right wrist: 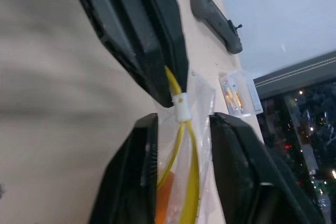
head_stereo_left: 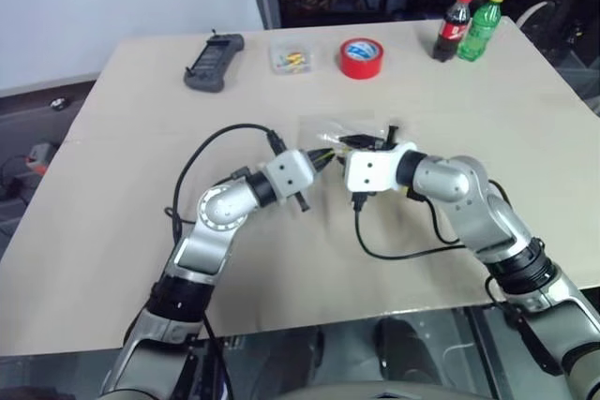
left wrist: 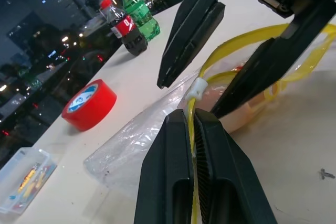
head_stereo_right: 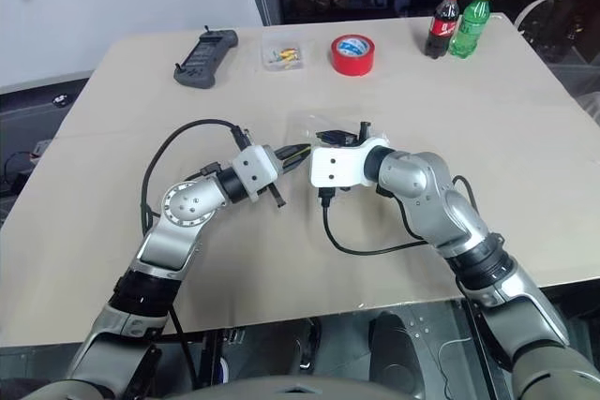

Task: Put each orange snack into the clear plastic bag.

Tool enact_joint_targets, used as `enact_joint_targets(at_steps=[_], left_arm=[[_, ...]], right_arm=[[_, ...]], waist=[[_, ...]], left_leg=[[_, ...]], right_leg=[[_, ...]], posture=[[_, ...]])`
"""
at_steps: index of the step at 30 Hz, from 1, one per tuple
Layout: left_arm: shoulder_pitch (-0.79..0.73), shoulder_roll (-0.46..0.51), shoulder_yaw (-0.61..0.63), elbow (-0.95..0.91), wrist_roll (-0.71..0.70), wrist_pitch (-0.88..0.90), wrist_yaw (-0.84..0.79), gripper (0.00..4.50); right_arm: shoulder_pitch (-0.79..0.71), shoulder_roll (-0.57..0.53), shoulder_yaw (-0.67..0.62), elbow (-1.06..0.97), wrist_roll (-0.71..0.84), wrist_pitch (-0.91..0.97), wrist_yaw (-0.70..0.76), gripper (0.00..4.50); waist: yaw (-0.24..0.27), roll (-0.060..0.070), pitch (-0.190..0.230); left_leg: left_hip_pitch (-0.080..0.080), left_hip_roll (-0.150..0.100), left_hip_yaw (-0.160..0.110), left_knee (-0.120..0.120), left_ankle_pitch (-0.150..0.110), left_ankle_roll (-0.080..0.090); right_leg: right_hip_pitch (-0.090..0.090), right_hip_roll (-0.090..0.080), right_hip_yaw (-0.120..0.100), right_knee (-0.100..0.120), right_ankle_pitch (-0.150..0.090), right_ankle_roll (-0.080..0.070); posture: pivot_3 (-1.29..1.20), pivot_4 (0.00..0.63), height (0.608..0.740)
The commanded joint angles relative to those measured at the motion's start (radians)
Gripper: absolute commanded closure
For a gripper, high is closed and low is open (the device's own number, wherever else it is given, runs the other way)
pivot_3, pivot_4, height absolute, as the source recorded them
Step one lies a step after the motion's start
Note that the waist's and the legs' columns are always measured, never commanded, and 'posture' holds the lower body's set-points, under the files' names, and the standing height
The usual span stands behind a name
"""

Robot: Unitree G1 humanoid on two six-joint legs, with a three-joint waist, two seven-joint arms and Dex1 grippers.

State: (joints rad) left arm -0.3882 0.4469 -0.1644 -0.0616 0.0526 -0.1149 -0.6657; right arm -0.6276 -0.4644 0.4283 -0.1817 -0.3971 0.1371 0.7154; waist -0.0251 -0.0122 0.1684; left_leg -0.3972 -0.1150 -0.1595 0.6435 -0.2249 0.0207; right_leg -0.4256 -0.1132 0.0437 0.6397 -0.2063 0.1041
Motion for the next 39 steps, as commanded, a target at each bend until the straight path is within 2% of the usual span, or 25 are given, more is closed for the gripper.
enact_joint_targets(at_steps=[1,2,3,5,6,20,21,22,25,29,32,33,39], left_arm=[[0.005,0.008,0.023,-0.060,-0.012,0.005,0.013,4.50],[0.006,0.010,0.025,-0.062,-0.014,0.007,0.012,4.50],[0.007,0.011,0.026,-0.063,-0.015,0.008,0.011,4.50],[0.008,0.013,0.028,-0.062,-0.017,0.011,0.011,4.50],[0.007,0.013,0.028,-0.061,-0.018,0.015,0.011,4.50],[0.001,0.017,0.020,-0.057,-0.028,0.027,0.002,4.50],[0.002,0.018,0.020,-0.058,-0.029,0.028,0.001,4.50],[0.002,0.018,0.020,-0.059,-0.029,0.029,0.000,4.50],[0.001,0.019,0.020,-0.058,-0.028,0.031,-0.001,4.50],[0.000,0.019,0.020,-0.057,-0.027,0.032,-0.001,4.50],[-0.001,0.019,0.020,-0.055,-0.025,0.031,0.000,4.50],[-0.002,0.019,0.019,-0.054,-0.024,0.031,0.000,4.50],[-0.003,0.020,0.018,-0.055,-0.023,0.031,0.003,4.50]], right_arm=[[-0.028,0.012,-0.010,-0.021,0.003,-0.029,0.002,2.99],[-0.029,0.014,-0.011,-0.021,0.002,-0.031,0.002,2.99],[-0.030,0.016,-0.011,-0.021,0.001,-0.032,0.003,3.52],[-0.031,0.018,-0.012,-0.022,-0.002,-0.034,0.005,4.19],[-0.032,0.018,-0.011,-0.024,-0.003,-0.038,0.007,4.39],[-0.023,0.029,-0.022,-0.057,0.005,-0.002,0.045,4.39],[-0.021,0.029,-0.022,-0.060,0.009,-0.001,0.049,3.81],[-0.019,0.030,-0.023,-0.063,0.010,0.000,0.051,3.50],[-0.017,0.034,-0.026,-0.063,-0.005,-0.005,0.031,2.15],[-0.019,0.035,-0.027,-0.058,-0.007,-0.007,0.028,2.15],[-0.020,0.036,-0.028,-0.055,-0.006,-0.009,0.027,3.00],[-0.020,0.036,-0.027,-0.054,-0.007,-0.011,0.027,3.50],[-0.017,0.031,-0.025,-0.055,-0.012,-0.017,0.031,3.50]], waist=[[0.000,0.000,0.000],[0.000,0.000,0.000],[0.000,0.000,0.000],[0.000,0.000,0.000],[0.000,0.000,0.000],[0.002,0.000,0.000],[0.002,0.000,0.000],[0.002,0.000,0.000],[0.003,0.000,0.000],[0.004,0.000,0.000],[0.005,0.000,0.000],[0.005,0.000,0.000],[0.006,0.000,0.000]], left_leg=[[0.000,0.000,0.000,0.000,0.000,0.000],[0.000,0.000,0.000,0.000,0.000,0.000],[0.000,0.000,0.000,0.000,0.000,0.000],[0.000,0.000,0.000,0.000,0.000,0.000],[0.000,0.000,0.000,0.000,0.000,0.000],[0.000,0.000,0.000,0.000,0.000,0.000],[0.000,0.000,0.000,0.000,0.000,0.000],[0.000,0.000,0.000,0.000,0.000,0.000],[0.000,0.000,0.000,0.000,0.000,0.000],[0.000,0.000,0.000,0.000,0.000,0.000],[0.000,0.000,0.000,0.000,0.000,0.000],[0.000,0.000,0.000,0.000,0.000,0.000],[0.000,0.000,0.000,0.000,0.000,0.000]], right_leg=[[0.000,0.000,0.000,0.000,0.000,0.000],[0.000,0.000,0.000,0.000,0.000,0.000],[0.000,0.000,0.000,0.000,0.000,0.000],[0.000,0.000,0.000,0.001,0.000,0.000],[0.000,0.000,0.000,0.001,0.000,0.000],[0.000,0.000,0.000,0.001,0.000,0.000],[0.000,0.000,0.000,0.001,0.000,0.000],[0.000,0.000,0.000,0.001,0.000,0.000],[0.000,0.000,0.000,0.001,0.000,0.000],[0.000,0.000,0.000,0.001,0.000,0.000],[0.000,0.000,0.000,0.001,0.000,0.000],[0.000,0.000,0.000,0.001,0.000,0.000],[0.000,0.000,0.000,0.001,0.000,0.000]], posture=[[0.00,0.150,0.740],[0.00,0.150,0.740],[0.00,0.150,0.740],[0.00,0.150,0.740],[0.00,0.150,0.740],[0.00,0.150,0.740],[0.00,0.150,0.740],[0.00,0.150,0.740],[0.00,0.150,0.740],[0.00,0.150,0.740],[0.00,0.150,0.740],[0.00,0.150,0.740],[0.00,0.150,0.740]])
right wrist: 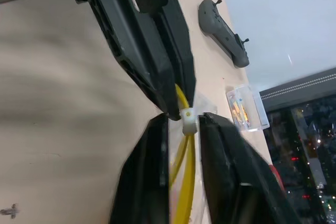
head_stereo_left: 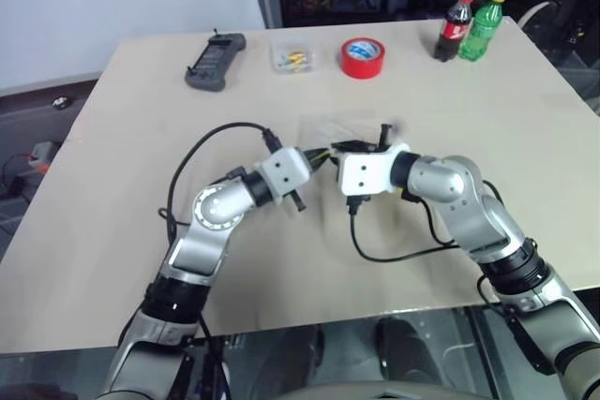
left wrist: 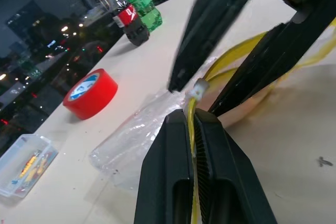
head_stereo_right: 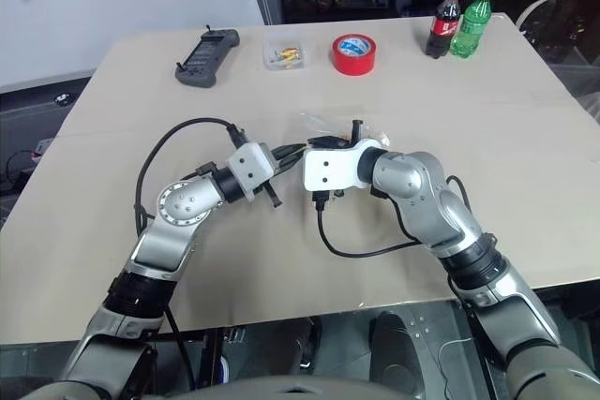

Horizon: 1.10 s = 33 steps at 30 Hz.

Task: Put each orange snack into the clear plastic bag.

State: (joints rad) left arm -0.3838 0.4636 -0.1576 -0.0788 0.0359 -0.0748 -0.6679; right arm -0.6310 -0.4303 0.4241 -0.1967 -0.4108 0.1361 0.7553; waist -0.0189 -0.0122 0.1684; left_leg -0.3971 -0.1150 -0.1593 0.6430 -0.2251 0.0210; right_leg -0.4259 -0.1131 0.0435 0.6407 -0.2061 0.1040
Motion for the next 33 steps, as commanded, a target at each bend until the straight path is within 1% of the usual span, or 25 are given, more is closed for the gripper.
enact_joint_targets(at_steps=[1,5,8,9,14,19,25,28,31,33], left_arm=[[-0.008,0.003,0.011,-0.038,-0.006,-0.009,0.005,4.50],[-0.008,0.002,0.010,-0.038,-0.005,-0.011,0.006,4.50],[-0.007,0.002,0.010,-0.038,-0.005,-0.013,0.007,4.50],[-0.005,0.002,0.010,-0.039,-0.006,-0.013,0.008,4.50],[-0.003,0.003,0.011,-0.040,-0.008,-0.015,0.011,4.50],[-0.004,0.001,0.034,-0.022,-0.022,-0.022,0.023,4.50],[-0.038,0.029,0.094,0.049,-0.049,-0.026,0.041,4.50],[-0.042,0.039,0.098,0.065,-0.056,-0.035,0.042,4.50],[-0.058,0.039,0.102,0.089,-0.069,-0.037,0.048,4.50],[-0.073,0.034,0.101,0.105,-0.076,-0.032,0.052,4.50]], right_arm=[[-0.013,-0.003,-0.022,-0.040,0.002,-0.016,-0.008,3.50],[-0.010,-0.002,-0.022,-0.033,0.000,-0.013,-0.010,3.50],[-0.010,0.000,-0.024,-0.030,0.002,-0.009,-0.010,4.34],[-0.010,0.001,-0.024,-0.030,0.002,-0.008,-0.009,4.48],[-0.012,-0.002,-0.028,-0.033,0.001,-0.006,-0.005,4.48],[0.005,-0.023,-0.059,-0.051,-0.001,0.026,-0.009,4.48],[0.135,-0.168,-0.233,-0.084,-0.011,0.144,-0.048,4.48],[0.180,-0.214,-0.275,-0.105,0.001,0.165,-0.054,4.48],[0.237,-0.274,-0.346,-0.107,0.005,0.184,-0.067,4.48],[0.246,-0.296,-0.370,-0.089,-0.001,0.195,-0.092,4.48]], waist=[[0.000,0.000,0.000],[0.000,0.000,0.000],[0.000,0.000,0.000],[0.001,0.000,0.000],[0.001,0.000,0.000],[0.001,0.000,0.000],[0.010,0.000,0.000],[0.006,0.000,0.000],[0.006,0.000,0.000],[0.006,0.000,0.000]], left_leg=[[0.000,0.000,0.000,0.000,0.000,0.000],[0.000,0.000,0.000,0.000,0.000,0.000],[0.000,0.000,0.000,0.000,0.000,0.000],[0.000,0.000,0.000,0.000,0.000,0.000],[0.000,0.000,0.000,0.000,0.000,0.000],[0.000,0.000,0.000,0.000,0.000,0.000],[-0.001,-0.001,0.000,0.000,0.000,0.000],[-0.001,-0.002,0.000,0.000,-0.001,0.001],[0.000,-0.001,0.000,-0.001,0.000,0.001],[-0.001,-0.001,0.001,-0.001,0.000,0.001]], right_leg=[[0.000,0.000,0.000,0.000,0.000,0.000],[0.000,0.000,0.000,0.000,0.000,0.000],[0.000,0.000,0.000,0.000,0.000,0.000],[0.000,0.000,0.000,0.000,0.000,0.000],[0.000,0.000,0.000,0.000,0.000,0.000],[0.000,0.000,0.000,0.000,0.000,0.000],[0.000,-0.001,0.000,0.000,0.000,0.000],[0.000,-0.002,0.000,0.000,0.000,0.000],[0.000,-0.001,0.000,0.000,0.000,0.000],[0.000,-0.001,0.000,0.000,0.000,0.000]], posture=[[0.00,0.150,0.740],[0.00,0.150,0.740],[0.00,0.150,0.740],[0.00,0.150,0.740],[0.00,0.150,0.740],[0.00,0.150,0.740],[0.00,0.150,0.740],[0.00,0.150,0.740],[0.00,0.150,0.740],[0.00,0.150,0.740]])
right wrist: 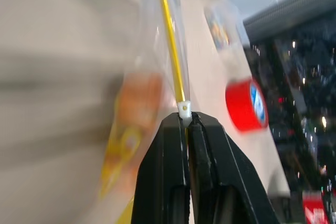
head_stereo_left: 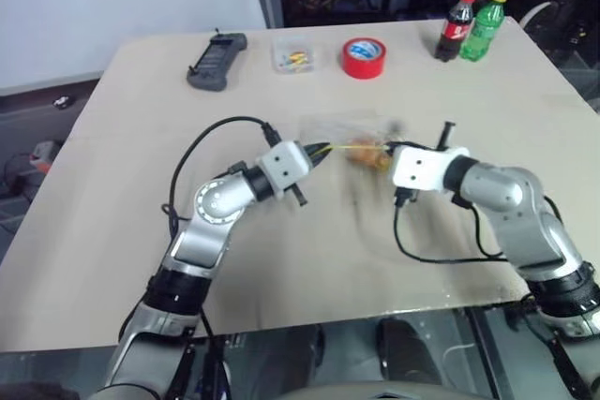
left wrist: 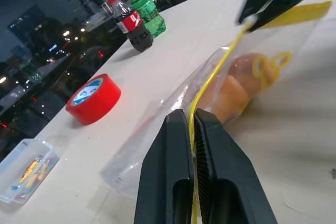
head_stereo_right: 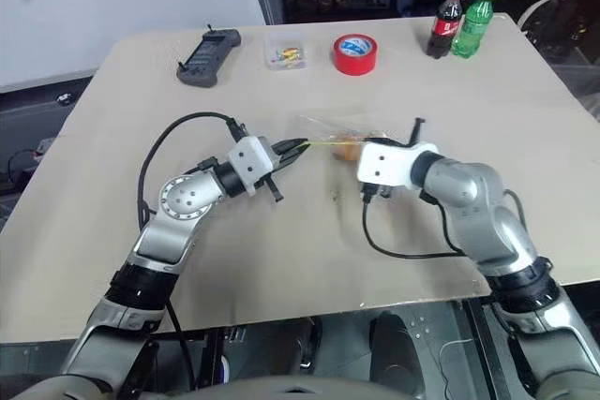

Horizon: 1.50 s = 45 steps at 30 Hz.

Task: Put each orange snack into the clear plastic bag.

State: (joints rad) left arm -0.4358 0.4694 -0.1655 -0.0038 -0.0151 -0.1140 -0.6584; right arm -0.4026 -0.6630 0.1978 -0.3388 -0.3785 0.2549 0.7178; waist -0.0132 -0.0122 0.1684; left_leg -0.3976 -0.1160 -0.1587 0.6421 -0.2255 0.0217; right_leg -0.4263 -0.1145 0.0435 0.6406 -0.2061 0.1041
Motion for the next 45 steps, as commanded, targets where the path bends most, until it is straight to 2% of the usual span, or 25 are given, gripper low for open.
enact_joint_targets(at_steps=[1,6,11,17,18,20,21,22,24,28,31,45], left_arm=[[-0.029,0.027,0.107,0.039,-0.027,0.008,0.044,4.50],[-0.111,0.012,0.110,0.135,-0.020,-0.011,0.046,4.50],[-0.273,-0.001,0.104,0.305,-0.004,-0.088,0.024,4.50],[-0.403,-0.019,0.095,0.457,-0.002,-0.100,0.011,4.50],[-0.413,-0.022,0.092,0.471,0.002,-0.109,0.010,4.50],[-0.419,-0.025,0.088,0.485,0.006,-0.126,0.006,4.50],[-0.416,-0.025,0.084,0.484,0.012,-0.135,0.004,4.50],[-0.411,-0.025,0.081,0.482,0.016,-0.143,0.002,4.50],[-0.399,-0.028,0.080,0.473,0.016,-0.149,0.000,4.50],[-0.376,-0.029,0.078,0.438,0.014,-0.154,-0.007,4.50],[-0.353,-0.024,0.074,0.400,0.017,-0.164,-0.014,4.50],[-0.251,0.018,0.087,0.258,0.016,-0.153,-0.034,4.50]], right_arm=[[0.012,-0.070,-0.150,0.067,-0.038,0.081,-0.071,4.48],[-0.058,-0.096,-0.159,0.158,-0.060,0.091,-0.133,4.48],[-0.177,-0.079,-0.150,0.229,-0.028,0.053,-0.139,4.48],[-0.199,-0.054,-0.158,0.163,0.129,0.088,-0.004,4.48],[-0.193,-0.048,-0.162,0.138,0.156,0.104,0.014,4.24],[-0.188,-0.021,-0.169,0.076,0.210,0.159,0.032,3.41],[-0.188,-0.004,-0.167,0.043,0.227,0.187,0.031,3.27],[-0.187,0.011,-0.163,0.015,0.240,0.211,0.027,2.70],[-0.181,0.035,-0.141,-0.032,0.260,0.247,0.029,1.86],[-0.188,0.084,-0.068,-0.027,0.257,0.251,0.010,1.86],[-0.224,0.122,-0.037,0.049,0.253,0.233,-0.016,1.86],[-0.332,0.160,-0.037,0.219,0.277,0.184,-0.048,1.86]], waist=[[0.000,0.000,0.000],[0.000,0.000,0.000],[-0.001,-0.001,0.000],[-0.001,-0.001,0.001],[-0.001,-0.001,0.001],[-0.004,-0.001,0.001],[-0.005,-0.001,0.001],[-0.005,-0.001,0.001],[-0.003,-0.001,0.001],[-0.001,-0.001,0.000],[-0.004,-0.001,0.001],[-0.004,-0.001,0.000]], left_leg=[[0.000,0.000,0.000,0.000,0.000,0.000],[0.000,0.000,0.001,0.001,0.000,0.001],[0.000,0.000,0.002,0.001,0.000,0.000],[-0.002,-0.001,0.001,0.001,0.000,0.000],[-0.003,-0.001,0.001,0.001,0.000,0.000],[-0.004,-0.002,0.001,0.001,0.000,0.001],[-0.004,-0.002,0.001,0.001,0.000,0.001],[-0.004,-0.002,0.001,0.001,0.000,0.001],[-0.005,-0.001,0.001,0.000,0.000,0.001],[-0.005,-0.002,0.000,0.001,0.000,0.001],[-0.004,-0.002,0.001,0.001,0.000,0.001],[-0.004,-0.002,0.001,0.001,0.000,0.001]], right_leg=[[0.000,0.000,0.000,0.000,0.000,0.000],[0.000,0.000,0.000,0.000,0.000,0.000],[0.000,0.000,0.000,0.000,0.000,0.000],[0.000,-0.001,0.000,-0.002,0.000,0.000],[0.000,-0.001,0.000,-0.003,0.000,0.000],[-0.001,-0.001,0.000,-0.004,0.000,0.000],[-0.001,-0.001,0.000,-0.005,0.000,0.000],[-0.001,-0.001,0.000,-0.005,0.000,0.000],[-0.002,-0.001,0.000,-0.005,0.000,0.000],[-0.002,-0.002,0.000,-0.004,0.000,0.000],[-0.003,-0.001,0.000,-0.002,0.000,0.000],[-0.003,-0.001,0.001,-0.001,0.000,0.000]], posture=[[0.00,0.150,0.740],[0.00,0.150,0.740],[0.00,0.150,0.740],[0.00,0.150,0.740],[0.00,0.150,0.740],[0.00,0.150,0.740],[0.00,0.150,0.740],[0.00,0.150,0.740],[0.00,0.150,0.740],[0.00,0.150,0.740],[0.00,0.150,0.740],[0.00,0.150,0.740]])
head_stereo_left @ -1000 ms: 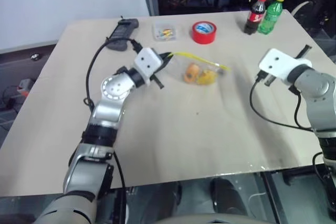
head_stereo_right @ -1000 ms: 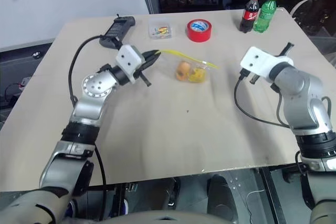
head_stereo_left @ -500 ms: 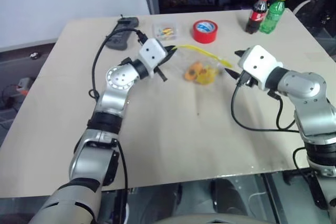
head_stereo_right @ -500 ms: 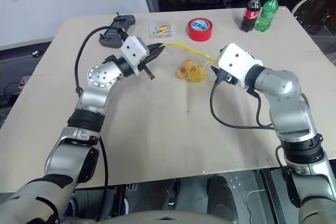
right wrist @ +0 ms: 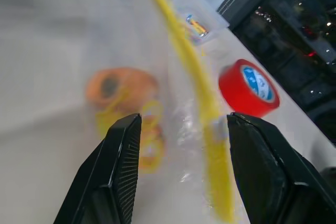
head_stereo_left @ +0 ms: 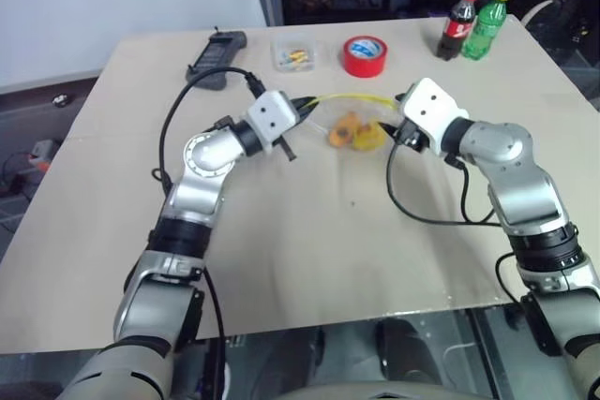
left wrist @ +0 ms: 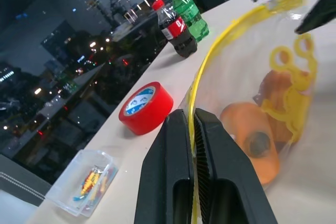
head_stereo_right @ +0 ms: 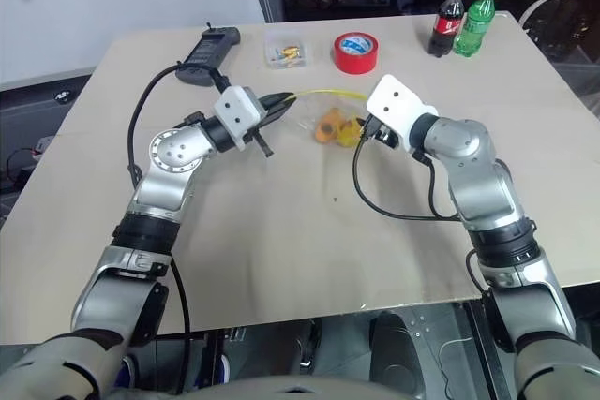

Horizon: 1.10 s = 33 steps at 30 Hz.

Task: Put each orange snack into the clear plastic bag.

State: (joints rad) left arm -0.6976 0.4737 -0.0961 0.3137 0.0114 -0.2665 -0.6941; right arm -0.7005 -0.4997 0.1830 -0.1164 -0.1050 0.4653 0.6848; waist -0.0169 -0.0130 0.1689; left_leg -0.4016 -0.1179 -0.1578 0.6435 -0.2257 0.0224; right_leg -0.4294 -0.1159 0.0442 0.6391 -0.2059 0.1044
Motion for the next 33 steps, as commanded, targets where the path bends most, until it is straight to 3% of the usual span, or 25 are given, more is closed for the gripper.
enact_joint_targets(at_steps=[1,5,6,9,10,11,12,19,27,33], left_arm=[[0.015,0.015,0.017,-0.066,-0.009,0.001,0.002,4.50],[0.026,0.019,0.019,-0.085,-0.010,0.010,0.003,4.50],[0.027,0.019,0.020,-0.087,-0.010,0.011,0.004,4.50],[0.028,0.020,0.021,-0.089,-0.010,0.013,0.005,4.50],[0.028,0.020,0.021,-0.089,-0.011,0.013,0.005,4.50],[0.028,0.019,0.021,-0.090,-0.011,0.012,0.005,4.50],[0.029,0.018,0.021,-0.090,-0.011,0.012,0.005,4.50],[0.007,0.010,0.027,-0.060,-0.012,0.024,0.016,4.50],[-0.211,-0.039,0.032,0.180,0.048,-0.034,0.126,4.50],[-0.160,-0.029,-0.001,0.140,0.059,-0.120,0.100,4.50]], right_arm=[[-0.036,-0.004,-0.022,0.002,0.005,-0.028,-0.014,1.86],[-0.039,-0.007,-0.019,0.025,0.016,-0.032,0.002,1.86],[-0.038,-0.008,-0.019,0.030,0.018,-0.033,0.004,2.07],[-0.036,-0.011,-0.020,0.040,0.025,-0.035,0.010,2.94],[-0.036,-0.011,-0.020,0.042,0.026,-0.036,0.011,3.64],[-0.036,-0.012,-0.021,0.044,0.027,-0.038,0.012,3.81],[-0.036,-0.013,-0.021,0.047,0.027,-0.040,0.011,4.32],[-0.059,-0.023,-0.026,0.094,0.005,-0.087,-0.018,4.32],[-0.195,-0.104,-0.057,0.249,-0.146,-0.256,-0.202,4.32],[-0.079,-0.185,-0.099,0.089,-0.158,-0.239,-0.197,4.32]], waist=[[0.000,0.000,0.000],[-0.001,0.000,0.000],[0.000,0.000,0.000],[-0.001,0.000,0.000],[-0.001,0.000,0.000],[-0.001,0.000,0.000],[-0.001,0.000,0.000],[-0.001,0.000,0.000],[0.002,0.000,0.000],[-0.004,0.000,0.000]], left_leg=[[0.000,0.000,0.000,0.000,0.000,0.000],[0.000,0.000,0.000,0.000,0.000,0.000],[0.000,0.000,0.000,0.000,0.000,0.000],[0.000,0.000,0.000,0.000,0.000,0.000],[0.000,0.000,0.000,0.000,0.000,0.000],[0.000,0.000,0.000,0.000,0.000,0.000],[0.000,0.000,0.000,0.000,0.000,0.000],[0.000,0.000,0.000,0.000,0.000,0.000],[-0.001,-0.001,0.000,0.002,0.000,0.000],[-0.003,-0.001,0.003,0.001,0.000,0.000]], right_leg=[[0.000,0.000,0.000,0.000,0.000,0.000],[0.000,0.000,0.000,0.000,0.000,0.000],[0.000,0.000,0.000,0.000,0.000,0.000],[0.000,0.000,0.000,0.000,0.000,0.000],[0.000,0.000,0.000,0.000,0.000,0.000],[0.000,0.000,0.000,0.000,0.000,0.000],[0.000,0.000,0.000,0.000,0.000,0.000],[0.000,0.000,0.000,0.001,0.000,0.000],[-0.001,0.000,0.000,0.002,0.000,0.000],[-0.004,0.000,0.002,0.000,0.000,0.000]], posture=[[0.00,0.150,0.740],[0.00,0.150,0.740],[0.00,0.150,0.740],[0.00,0.150,0.740],[0.00,0.150,0.740],[0.00,0.150,0.740],[0.00,0.150,0.740],[0.00,0.150,0.740],[0.00,0.150,0.740],[0.00,0.150,0.740]])
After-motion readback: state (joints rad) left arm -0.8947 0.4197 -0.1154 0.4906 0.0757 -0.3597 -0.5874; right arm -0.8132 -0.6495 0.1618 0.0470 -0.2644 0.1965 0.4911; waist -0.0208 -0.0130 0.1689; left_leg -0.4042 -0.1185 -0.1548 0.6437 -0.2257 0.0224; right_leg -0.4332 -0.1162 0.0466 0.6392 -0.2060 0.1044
